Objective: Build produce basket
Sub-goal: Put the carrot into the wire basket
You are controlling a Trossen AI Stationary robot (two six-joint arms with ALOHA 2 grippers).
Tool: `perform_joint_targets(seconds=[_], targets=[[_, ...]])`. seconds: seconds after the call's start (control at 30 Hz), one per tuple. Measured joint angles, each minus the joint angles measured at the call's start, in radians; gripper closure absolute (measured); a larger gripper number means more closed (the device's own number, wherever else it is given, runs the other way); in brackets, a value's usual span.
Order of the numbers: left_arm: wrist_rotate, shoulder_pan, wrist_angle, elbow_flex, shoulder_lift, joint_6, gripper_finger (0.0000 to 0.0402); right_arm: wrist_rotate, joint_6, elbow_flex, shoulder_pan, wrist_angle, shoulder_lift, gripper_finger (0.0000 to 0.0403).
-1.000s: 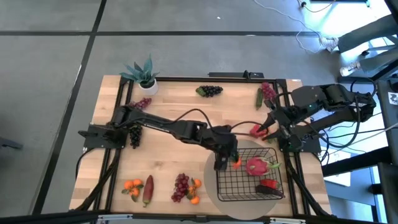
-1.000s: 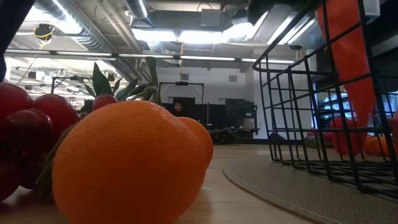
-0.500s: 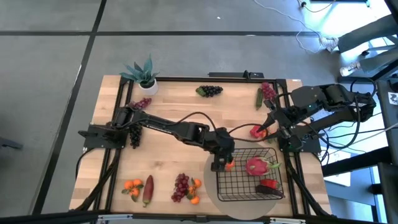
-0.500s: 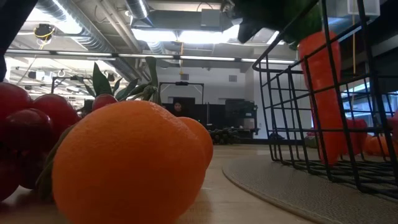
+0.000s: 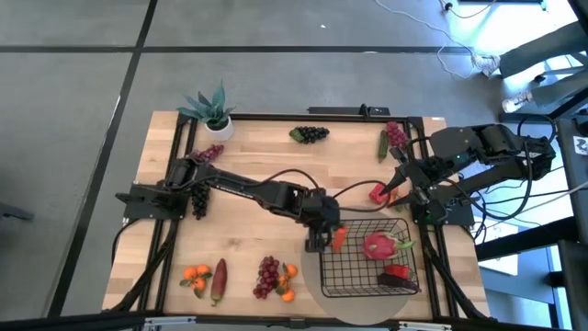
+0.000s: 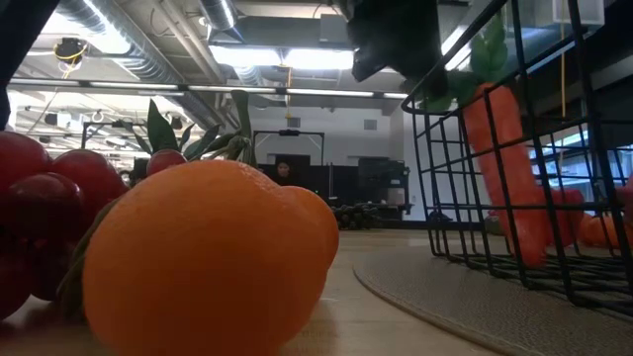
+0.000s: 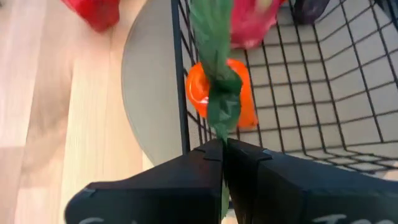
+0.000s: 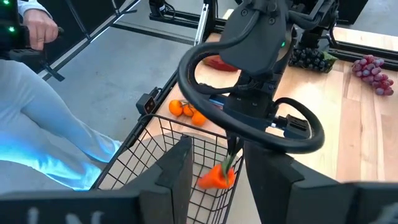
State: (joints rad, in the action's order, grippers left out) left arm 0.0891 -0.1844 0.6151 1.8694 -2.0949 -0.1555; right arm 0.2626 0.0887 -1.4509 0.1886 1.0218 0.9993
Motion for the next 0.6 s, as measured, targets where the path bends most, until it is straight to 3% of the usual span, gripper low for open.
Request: perform_joint_targets(seconds=[0.6], targets=[[0.004,0.0,0.1,0.0,0.0,-0.027,0.0401,0.0,0.0,0.0,0.0,-0.001,0.0,0.0273]])
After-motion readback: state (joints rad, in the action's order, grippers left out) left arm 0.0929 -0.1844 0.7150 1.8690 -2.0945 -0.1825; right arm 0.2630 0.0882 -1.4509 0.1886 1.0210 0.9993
